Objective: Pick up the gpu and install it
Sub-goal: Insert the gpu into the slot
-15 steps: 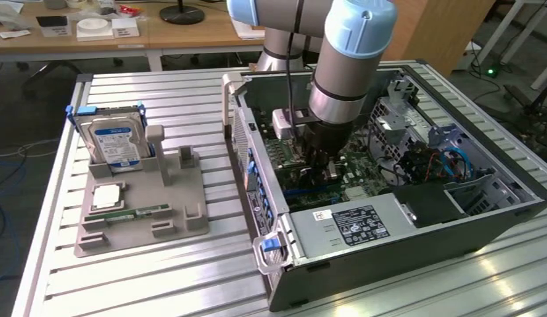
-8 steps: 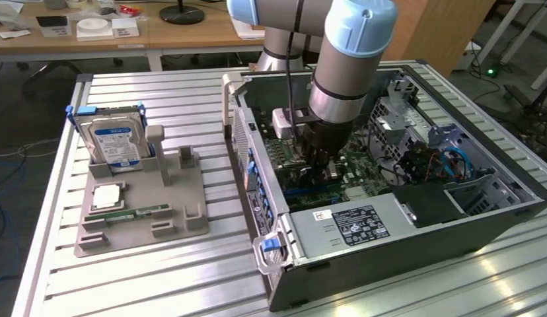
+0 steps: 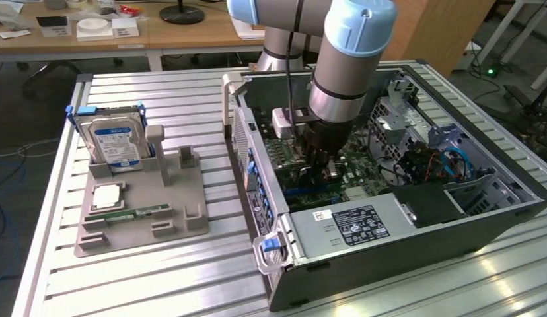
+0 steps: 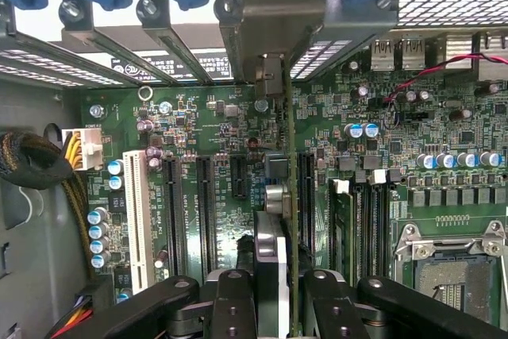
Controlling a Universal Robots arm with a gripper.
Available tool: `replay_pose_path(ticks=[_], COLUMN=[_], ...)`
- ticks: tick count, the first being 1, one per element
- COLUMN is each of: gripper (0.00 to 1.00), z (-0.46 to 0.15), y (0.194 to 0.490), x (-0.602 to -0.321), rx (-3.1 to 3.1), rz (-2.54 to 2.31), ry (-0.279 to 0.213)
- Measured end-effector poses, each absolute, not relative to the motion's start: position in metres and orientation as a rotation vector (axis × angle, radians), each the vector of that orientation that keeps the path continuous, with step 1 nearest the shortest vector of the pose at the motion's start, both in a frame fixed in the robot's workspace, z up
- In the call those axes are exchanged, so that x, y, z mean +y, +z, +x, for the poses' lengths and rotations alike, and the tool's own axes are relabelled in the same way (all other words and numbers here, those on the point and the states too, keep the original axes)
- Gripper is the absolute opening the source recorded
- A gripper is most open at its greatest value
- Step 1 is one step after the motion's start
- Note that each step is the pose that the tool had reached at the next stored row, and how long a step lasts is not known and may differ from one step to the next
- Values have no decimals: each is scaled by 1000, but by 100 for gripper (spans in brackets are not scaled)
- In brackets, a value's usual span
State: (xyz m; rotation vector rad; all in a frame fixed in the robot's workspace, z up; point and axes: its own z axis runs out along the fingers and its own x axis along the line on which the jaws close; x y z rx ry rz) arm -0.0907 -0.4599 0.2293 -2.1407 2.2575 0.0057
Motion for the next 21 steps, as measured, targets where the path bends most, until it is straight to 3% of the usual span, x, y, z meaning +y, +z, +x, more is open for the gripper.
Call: replay_pose_path(ticks=[21], gripper=[28], z=[-91], y=[226], x=[-460], rx=[2258], rz=[-2141], ry=[6])
